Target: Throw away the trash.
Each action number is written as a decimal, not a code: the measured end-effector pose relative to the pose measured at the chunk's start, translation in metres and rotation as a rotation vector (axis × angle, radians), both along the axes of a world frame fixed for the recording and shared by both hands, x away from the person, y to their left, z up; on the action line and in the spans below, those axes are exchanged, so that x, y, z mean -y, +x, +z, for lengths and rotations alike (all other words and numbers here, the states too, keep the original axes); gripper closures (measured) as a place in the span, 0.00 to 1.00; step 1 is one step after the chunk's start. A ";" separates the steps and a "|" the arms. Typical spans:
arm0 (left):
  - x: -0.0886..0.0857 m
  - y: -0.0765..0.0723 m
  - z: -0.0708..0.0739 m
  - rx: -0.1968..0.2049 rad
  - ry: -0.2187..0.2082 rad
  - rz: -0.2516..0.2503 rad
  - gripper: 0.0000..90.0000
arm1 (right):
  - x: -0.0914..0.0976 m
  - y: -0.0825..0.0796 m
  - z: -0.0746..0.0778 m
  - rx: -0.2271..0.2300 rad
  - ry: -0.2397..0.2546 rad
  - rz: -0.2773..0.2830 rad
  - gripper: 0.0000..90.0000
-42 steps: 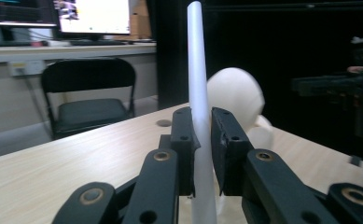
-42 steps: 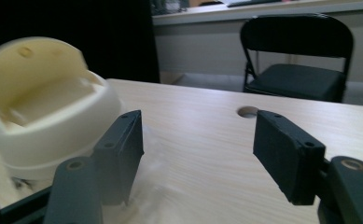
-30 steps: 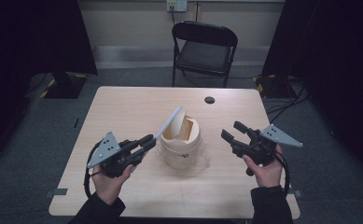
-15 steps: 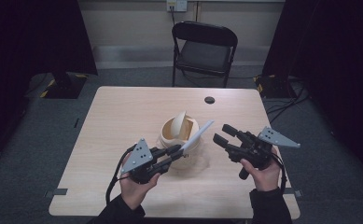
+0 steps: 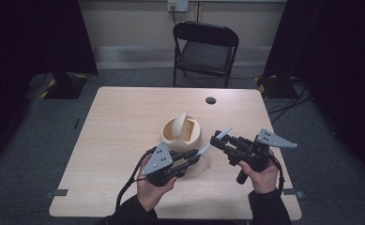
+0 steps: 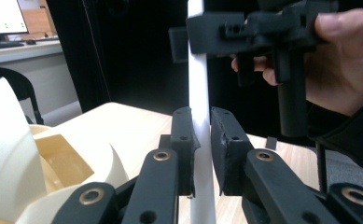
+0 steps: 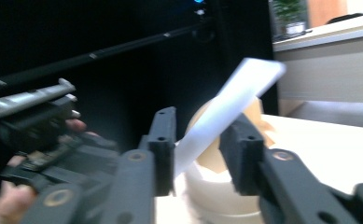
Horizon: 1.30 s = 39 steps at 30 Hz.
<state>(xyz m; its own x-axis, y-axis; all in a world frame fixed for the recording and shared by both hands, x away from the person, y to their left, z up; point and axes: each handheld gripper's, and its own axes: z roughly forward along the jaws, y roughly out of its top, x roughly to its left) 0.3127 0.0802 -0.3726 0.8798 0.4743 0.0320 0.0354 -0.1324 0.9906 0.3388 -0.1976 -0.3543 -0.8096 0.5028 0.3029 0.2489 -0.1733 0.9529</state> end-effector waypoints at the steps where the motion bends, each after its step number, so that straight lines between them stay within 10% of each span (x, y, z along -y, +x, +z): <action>1: -0.001 0.000 -0.001 -0.008 0.007 -0.002 0.88 | 0.001 0.000 0.000 -0.020 0.044 0.045 0.84; 8: -0.019 -0.003 -0.004 -0.033 -0.007 0.011 0.85 | 0.005 -0.004 0.004 -0.014 0.049 0.082 0.91; 15: -0.073 -0.007 -0.017 -0.085 0.023 0.111 0.76 | 0.013 -0.006 0.011 0.023 0.030 0.039 0.91; 27: -0.168 0.006 -0.092 -0.333 0.166 0.383 0.61 | 0.023 -0.004 0.020 0.080 0.050 -0.035 0.91; 39: -0.187 0.017 -0.126 -0.453 0.297 0.486 0.45 | 0.015 0.001 0.042 0.138 0.104 -0.036 0.91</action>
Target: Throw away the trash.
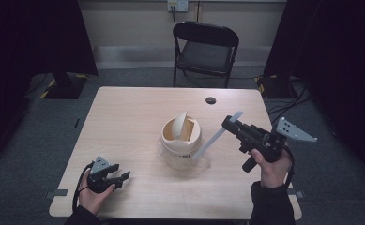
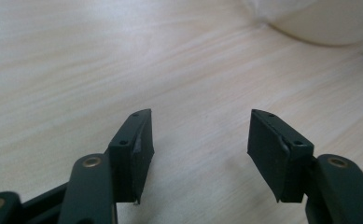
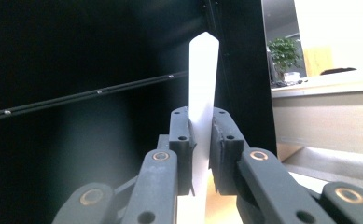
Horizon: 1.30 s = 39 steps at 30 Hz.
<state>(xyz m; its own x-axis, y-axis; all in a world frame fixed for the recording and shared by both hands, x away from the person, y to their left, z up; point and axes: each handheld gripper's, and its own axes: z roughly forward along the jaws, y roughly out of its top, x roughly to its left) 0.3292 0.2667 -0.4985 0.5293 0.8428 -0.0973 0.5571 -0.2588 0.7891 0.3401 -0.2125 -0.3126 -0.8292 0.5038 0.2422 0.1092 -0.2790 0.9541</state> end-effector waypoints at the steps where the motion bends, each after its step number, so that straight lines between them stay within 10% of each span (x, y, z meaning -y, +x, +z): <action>1: 0.000 0.001 -0.001 -0.020 0.015 0.000 0.45 | -0.002 0.000 0.002 0.005 0.005 0.003 0.91; 25: 0.010 0.003 -0.001 0.002 0.109 -0.015 0.35 | -0.074 0.035 0.044 0.094 -0.005 0.011 0.91; 39: 0.010 0.004 -0.001 -0.001 0.113 -0.017 0.34 | -0.104 0.058 0.036 0.087 -0.092 -0.027 0.91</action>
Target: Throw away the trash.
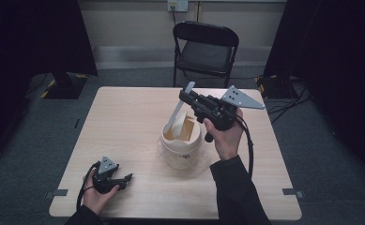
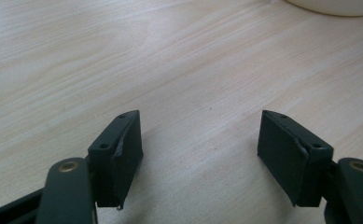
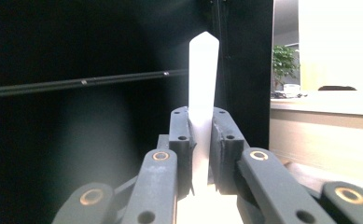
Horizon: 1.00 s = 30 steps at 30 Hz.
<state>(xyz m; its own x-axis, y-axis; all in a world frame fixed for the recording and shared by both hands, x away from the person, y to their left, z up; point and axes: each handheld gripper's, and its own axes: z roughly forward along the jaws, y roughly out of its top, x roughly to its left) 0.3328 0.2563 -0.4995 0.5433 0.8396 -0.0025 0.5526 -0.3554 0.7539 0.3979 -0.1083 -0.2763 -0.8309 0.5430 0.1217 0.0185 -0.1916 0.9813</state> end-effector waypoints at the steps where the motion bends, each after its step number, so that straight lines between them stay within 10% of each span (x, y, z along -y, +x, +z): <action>1: 0.000 0.000 0.000 0.003 0.000 0.002 0.34 | -0.002 0.001 -0.001 0.000 -0.009 -0.004 0.91; 17: 0.000 0.000 0.000 0.002 0.002 0.001 0.34 | -0.029 0.014 -0.025 -0.061 -0.150 -0.011 0.86; 30: 0.000 0.000 0.000 -0.002 -0.003 0.001 0.33 | 0.011 0.013 -0.024 -0.056 -0.088 -0.145 0.55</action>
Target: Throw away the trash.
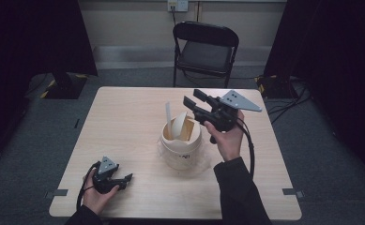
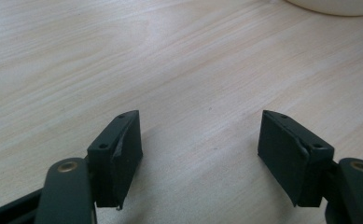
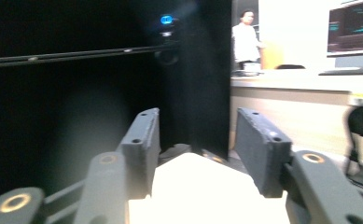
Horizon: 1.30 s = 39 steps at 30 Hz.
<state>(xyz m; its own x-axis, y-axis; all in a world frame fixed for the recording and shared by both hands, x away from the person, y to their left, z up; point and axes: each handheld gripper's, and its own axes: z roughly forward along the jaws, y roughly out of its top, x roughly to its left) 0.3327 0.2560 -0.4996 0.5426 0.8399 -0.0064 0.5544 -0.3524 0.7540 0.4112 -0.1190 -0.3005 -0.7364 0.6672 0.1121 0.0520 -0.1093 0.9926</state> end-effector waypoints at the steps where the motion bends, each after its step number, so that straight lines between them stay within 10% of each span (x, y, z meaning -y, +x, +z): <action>1: 0.000 0.000 0.000 0.000 0.000 0.000 0.33 | 0.012 -0.001 -0.005 -0.011 0.004 -0.039 0.50; 15: -0.005 -0.001 0.001 0.008 -0.008 0.009 0.43 | 0.078 -0.012 -0.080 -0.191 -0.049 -0.228 0.37; 26: -0.020 -0.002 0.006 0.008 -0.049 0.048 0.43 | 0.119 -0.025 -0.154 -0.392 -0.199 -0.325 0.35; 39: -0.048 0.001 0.004 -0.008 -0.039 0.105 0.39 | 0.170 -0.029 -0.195 -0.551 -0.348 -0.468 0.32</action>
<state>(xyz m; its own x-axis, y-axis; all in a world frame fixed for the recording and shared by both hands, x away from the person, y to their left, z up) 0.3338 0.3038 -0.4952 0.4515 0.8912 -0.0442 0.5929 -0.2626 0.7612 0.3822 -0.2889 -0.4960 -0.2704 0.9568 0.1068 0.5701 0.0698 0.8186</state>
